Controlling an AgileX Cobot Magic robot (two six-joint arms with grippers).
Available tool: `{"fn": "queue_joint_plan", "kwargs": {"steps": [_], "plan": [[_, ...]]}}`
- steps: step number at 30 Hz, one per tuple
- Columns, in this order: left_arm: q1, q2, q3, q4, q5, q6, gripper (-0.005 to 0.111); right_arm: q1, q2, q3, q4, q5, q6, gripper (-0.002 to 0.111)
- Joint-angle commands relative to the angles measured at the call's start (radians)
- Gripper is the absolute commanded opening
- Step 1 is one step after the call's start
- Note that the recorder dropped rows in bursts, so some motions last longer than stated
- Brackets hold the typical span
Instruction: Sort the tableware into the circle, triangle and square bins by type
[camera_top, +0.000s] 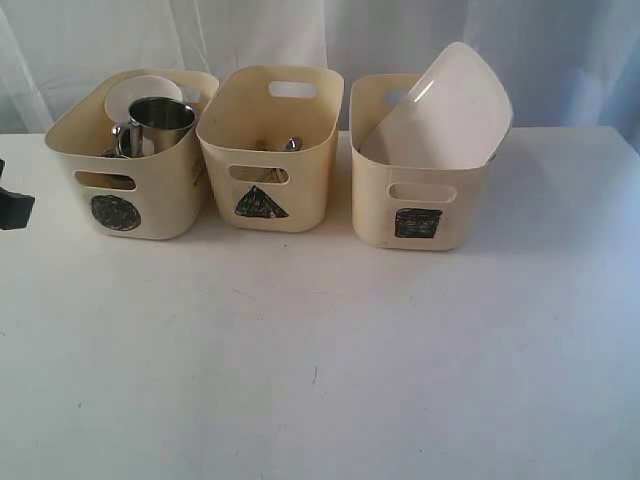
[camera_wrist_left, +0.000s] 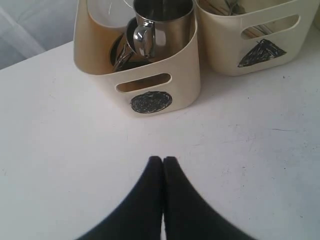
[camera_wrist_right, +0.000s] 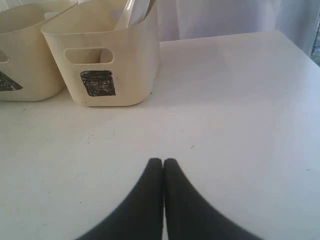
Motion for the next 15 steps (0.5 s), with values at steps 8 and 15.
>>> {"fn": "queue_joint_plan", "kwargs": {"steps": [8,15], "plan": [[0.002,-0.008,0.041,0.004,-0.035,-0.010,0.000,-0.008,-0.007,0.001,-0.003,0.000,0.005,0.000],[0.036,-0.100,0.244,-0.146,-0.138,0.130,0.000,-0.008,-0.007,0.001,-0.003,0.000,0.005,0.000]]}}
